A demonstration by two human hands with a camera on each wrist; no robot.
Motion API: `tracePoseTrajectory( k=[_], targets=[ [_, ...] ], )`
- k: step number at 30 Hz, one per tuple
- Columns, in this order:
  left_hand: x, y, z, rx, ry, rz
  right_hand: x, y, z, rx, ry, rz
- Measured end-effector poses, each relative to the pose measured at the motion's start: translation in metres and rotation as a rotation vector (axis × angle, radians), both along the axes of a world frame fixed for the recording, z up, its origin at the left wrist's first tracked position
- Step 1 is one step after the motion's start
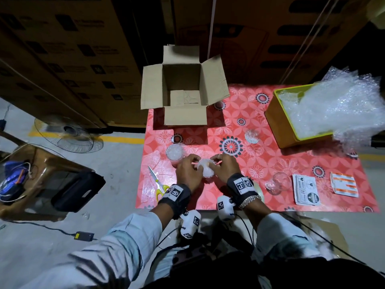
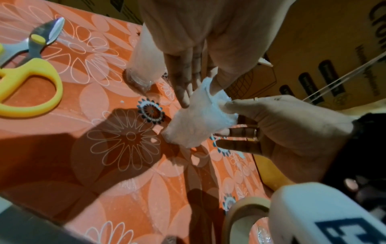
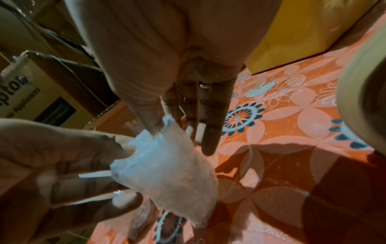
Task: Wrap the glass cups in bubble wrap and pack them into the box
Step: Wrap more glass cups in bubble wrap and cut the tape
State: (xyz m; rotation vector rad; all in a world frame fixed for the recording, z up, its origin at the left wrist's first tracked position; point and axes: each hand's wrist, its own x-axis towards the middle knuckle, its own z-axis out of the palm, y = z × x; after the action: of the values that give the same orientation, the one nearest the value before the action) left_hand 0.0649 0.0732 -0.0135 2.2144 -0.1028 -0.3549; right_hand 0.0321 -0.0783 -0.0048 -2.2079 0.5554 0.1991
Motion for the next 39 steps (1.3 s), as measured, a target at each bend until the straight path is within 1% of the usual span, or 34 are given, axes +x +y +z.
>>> tracePoseTrajectory(
  k=[3, 7, 11, 12, 13, 15, 16, 17, 20, 23, 27, 31, 33, 36, 37, 39],
  targets=[
    [0.004, 0.009, 0.007, -0.023, -0.002, -0.023, -0.005, -0.002, 0.004, -0.047, -0.029, -0.047],
    [0.015, 0.028, 0.006, -0.033, 0.033, -0.082, -0.014, -0.002, 0.013, -0.050, -0.063, -0.079],
    [0.018, 0.051, 0.006, -0.039, 0.057, -0.145, -0.036, 0.002, 0.016, -0.143, -0.214, -0.097],
    [0.017, 0.058, 0.004, -0.044, 0.074, -0.138, -0.043, 0.002, 0.010, -0.167, -0.205, -0.088],
    [0.015, 0.065, 0.000, -0.038, 0.107, -0.127, -0.049, 0.003, 0.004, -0.186, -0.145, -0.077],
    [0.009, 0.075, -0.010, -0.006, 0.221, -0.109, -0.057, 0.003, -0.012, -0.216, 0.045, -0.053],
    [0.005, 0.077, -0.016, 0.009, 0.283, -0.113, -0.058, 0.004, -0.020, -0.225, 0.113, -0.040],
    [-0.001, 0.076, -0.019, 0.009, 0.345, -0.121, -0.059, 0.006, -0.025, -0.226, 0.142, -0.032],
    [-0.017, 0.064, -0.022, -0.126, 0.514, -0.105, -0.053, 0.014, -0.031, -0.236, 0.120, -0.034],
    [-0.026, 0.048, -0.025, -0.214, 0.578, -0.160, -0.047, 0.019, -0.033, -0.265, 0.119, -0.029],
    [-0.026, 0.034, -0.030, -0.254, 0.566, -0.196, -0.041, 0.013, -0.030, -0.239, 0.133, 0.005],
    [-0.018, 0.028, -0.034, -0.180, 0.456, -0.256, -0.045, -0.005, -0.016, -0.178, 0.156, 0.112],
    [-0.015, 0.026, -0.033, -0.157, 0.421, -0.291, -0.052, -0.012, -0.010, -0.236, 0.233, 0.223],
    [-0.013, 0.024, -0.038, -0.156, 0.413, -0.301, -0.062, -0.013, -0.011, -0.373, 0.321, 0.414],
    [-0.013, 0.023, -0.039, -0.152, 0.416, -0.302, -0.063, -0.011, -0.014, -0.403, 0.330, 0.455],
    [-0.011, 0.020, -0.038, -0.150, 0.422, -0.318, -0.065, -0.010, -0.019, -0.428, 0.303, 0.473]
  ],
)
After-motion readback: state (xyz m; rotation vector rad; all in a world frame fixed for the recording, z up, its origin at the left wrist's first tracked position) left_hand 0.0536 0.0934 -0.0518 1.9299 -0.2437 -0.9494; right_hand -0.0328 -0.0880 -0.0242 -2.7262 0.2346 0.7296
